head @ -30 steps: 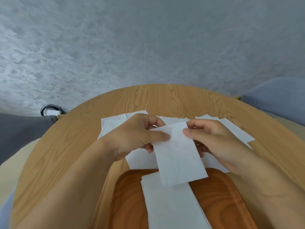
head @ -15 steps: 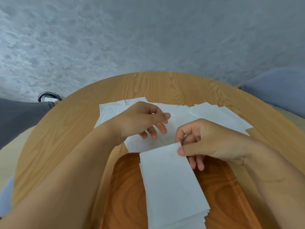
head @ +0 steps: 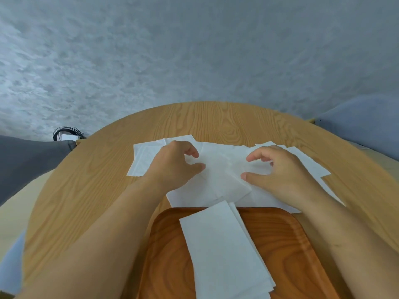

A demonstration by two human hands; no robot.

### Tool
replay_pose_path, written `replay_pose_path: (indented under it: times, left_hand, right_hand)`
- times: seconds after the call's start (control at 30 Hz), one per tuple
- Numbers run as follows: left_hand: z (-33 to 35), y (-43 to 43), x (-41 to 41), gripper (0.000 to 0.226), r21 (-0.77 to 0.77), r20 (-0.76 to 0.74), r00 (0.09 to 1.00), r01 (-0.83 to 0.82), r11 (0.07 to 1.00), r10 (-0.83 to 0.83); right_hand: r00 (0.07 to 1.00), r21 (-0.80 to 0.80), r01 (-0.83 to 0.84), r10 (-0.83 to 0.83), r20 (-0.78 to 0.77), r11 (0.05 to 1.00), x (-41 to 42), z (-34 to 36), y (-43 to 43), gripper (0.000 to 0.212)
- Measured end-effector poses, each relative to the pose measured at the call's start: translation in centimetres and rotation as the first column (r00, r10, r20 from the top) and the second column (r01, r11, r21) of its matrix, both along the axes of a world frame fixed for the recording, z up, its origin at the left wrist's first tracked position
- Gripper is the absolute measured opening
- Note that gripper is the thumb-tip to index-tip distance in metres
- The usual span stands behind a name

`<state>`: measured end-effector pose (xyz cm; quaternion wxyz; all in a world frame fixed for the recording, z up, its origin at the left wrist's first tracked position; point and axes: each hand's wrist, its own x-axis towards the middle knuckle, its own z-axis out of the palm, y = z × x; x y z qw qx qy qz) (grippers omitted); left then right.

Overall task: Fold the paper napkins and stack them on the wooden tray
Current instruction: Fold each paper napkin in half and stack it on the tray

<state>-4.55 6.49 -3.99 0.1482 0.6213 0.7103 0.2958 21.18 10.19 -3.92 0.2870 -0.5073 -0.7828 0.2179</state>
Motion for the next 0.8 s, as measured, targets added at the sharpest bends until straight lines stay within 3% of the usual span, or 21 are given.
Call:
replay_pose_path:
  times: [0.17,0.43,0.63,0.8]
  left_hand:
    - [-0.3,0.0,0.7,0.032,-0.017,-0.013,0.992,0.122,0.992,-0.122]
    - [-0.8,0.1,0.9,0.032,-0.035,-0.050,0.990,0.132,0.991,-0.134]
    - [-0.7,0.1,0.9,0.031,-0.043,-0.052,0.989,0.133,0.990,-0.135]
    - [-0.6,0.1,1.0,0.031,-0.044,-0.069,0.988,0.137,0.990,-0.140]
  right_hand:
    - [0.991,-0.044,-0.001,0.007,0.137,0.999,-0.1,-0.3,-0.1,0.055]
    - [0.998,0.001,0.026,-0.026,0.061,1.000,0.4,-0.6,0.6,0.027]
    - [0.980,0.013,0.061,-0.062,0.192,0.998,0.7,-0.2,0.8,0.033]
    - [0.990,0.011,0.049,-0.050,0.132,0.999,1.0,0.1,0.8,0.023]
